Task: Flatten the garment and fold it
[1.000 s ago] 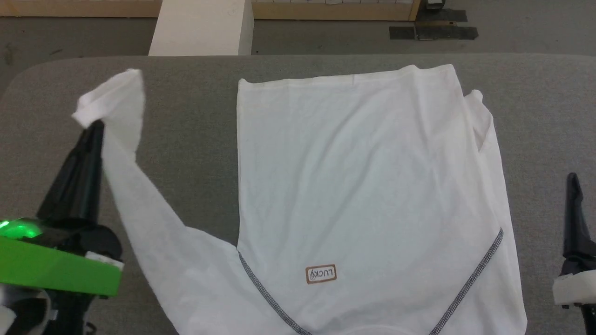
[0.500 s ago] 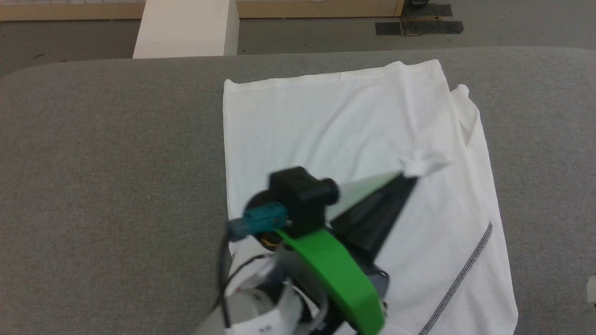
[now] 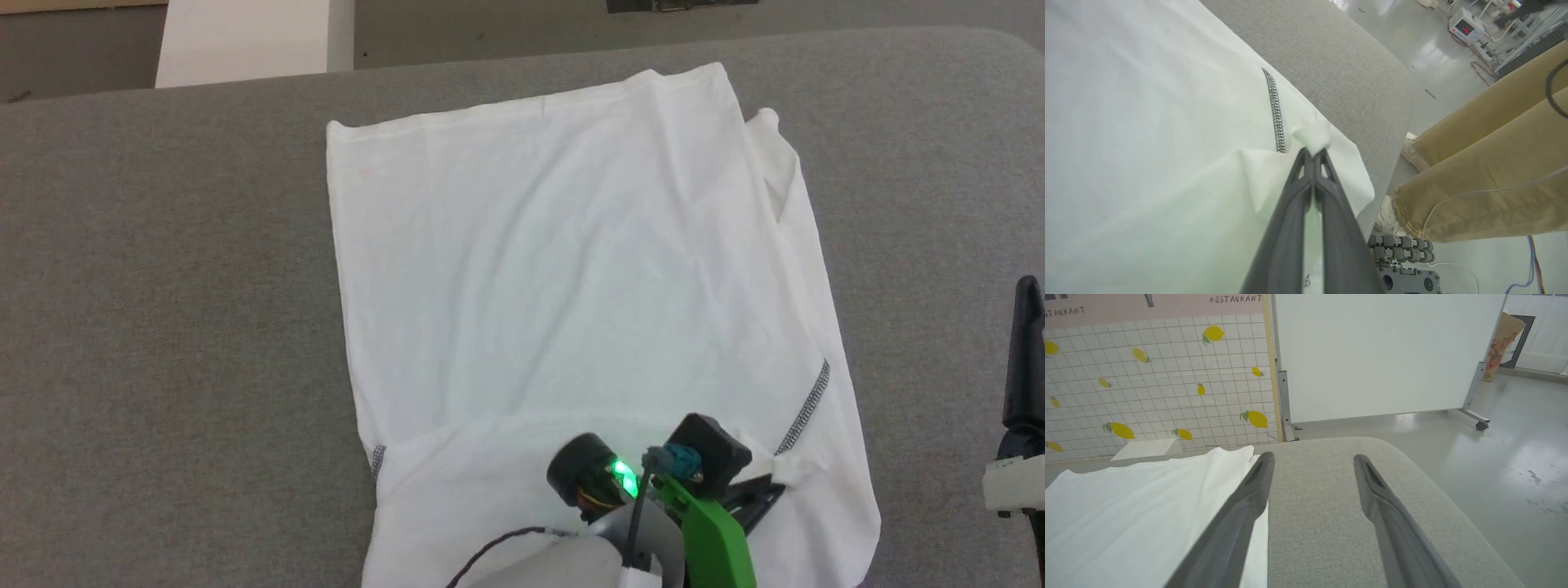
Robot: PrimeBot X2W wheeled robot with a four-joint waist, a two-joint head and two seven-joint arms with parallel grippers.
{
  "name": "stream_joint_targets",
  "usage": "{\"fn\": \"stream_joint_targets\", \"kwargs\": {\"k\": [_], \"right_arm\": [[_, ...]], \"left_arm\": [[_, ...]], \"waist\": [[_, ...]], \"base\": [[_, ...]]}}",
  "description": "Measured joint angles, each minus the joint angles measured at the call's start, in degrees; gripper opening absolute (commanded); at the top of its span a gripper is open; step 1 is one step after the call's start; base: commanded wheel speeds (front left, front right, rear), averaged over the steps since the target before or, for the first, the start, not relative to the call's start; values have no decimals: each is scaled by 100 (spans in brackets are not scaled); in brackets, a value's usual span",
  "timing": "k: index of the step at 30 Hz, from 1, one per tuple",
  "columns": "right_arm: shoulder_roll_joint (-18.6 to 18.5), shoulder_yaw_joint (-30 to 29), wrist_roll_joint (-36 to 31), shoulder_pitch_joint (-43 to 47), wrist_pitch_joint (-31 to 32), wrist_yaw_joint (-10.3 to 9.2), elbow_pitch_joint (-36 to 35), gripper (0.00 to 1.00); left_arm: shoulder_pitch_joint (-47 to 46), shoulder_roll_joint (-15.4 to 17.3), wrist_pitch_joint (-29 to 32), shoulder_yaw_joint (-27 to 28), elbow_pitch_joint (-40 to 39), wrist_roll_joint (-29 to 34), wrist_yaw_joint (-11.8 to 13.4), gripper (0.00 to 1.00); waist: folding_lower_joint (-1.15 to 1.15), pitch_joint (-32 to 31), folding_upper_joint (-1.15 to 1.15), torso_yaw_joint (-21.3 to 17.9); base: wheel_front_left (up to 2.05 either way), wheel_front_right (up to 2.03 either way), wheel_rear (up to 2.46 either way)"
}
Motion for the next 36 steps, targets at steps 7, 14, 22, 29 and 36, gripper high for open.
{"fn": "stream_joint_targets", "kwargs": {"k": [7,14,22,29,36], "right_arm": [[0,174,-2,-63,-19,0,181,100],[-1,220,-66,-76,43,0,189,100],[0,390,-88,60,167,0,157,100],[1,552,-86,172,200,0,142,100],[1,672,-45,180,208,0,169,100]], "left_arm": [[-415,1,-275,-769,971,-669,205,100],[-1028,-7,-1096,-625,517,-1570,383,100],[-1427,664,-2285,432,92,-1235,1155,100],[-563,2054,-2604,1298,-1290,-788,2033,100],[986,2662,-2644,2725,-2677,240,2803,100]], "waist": [[0,143,0,-239],[0,-2,0,-19],[0,-262,0,243],[0,-388,0,468],[0,-343,0,610]], "base": [[0,0,0],[0,0,0],[0,0,0],[0,0,0],[0,0,0]]}}
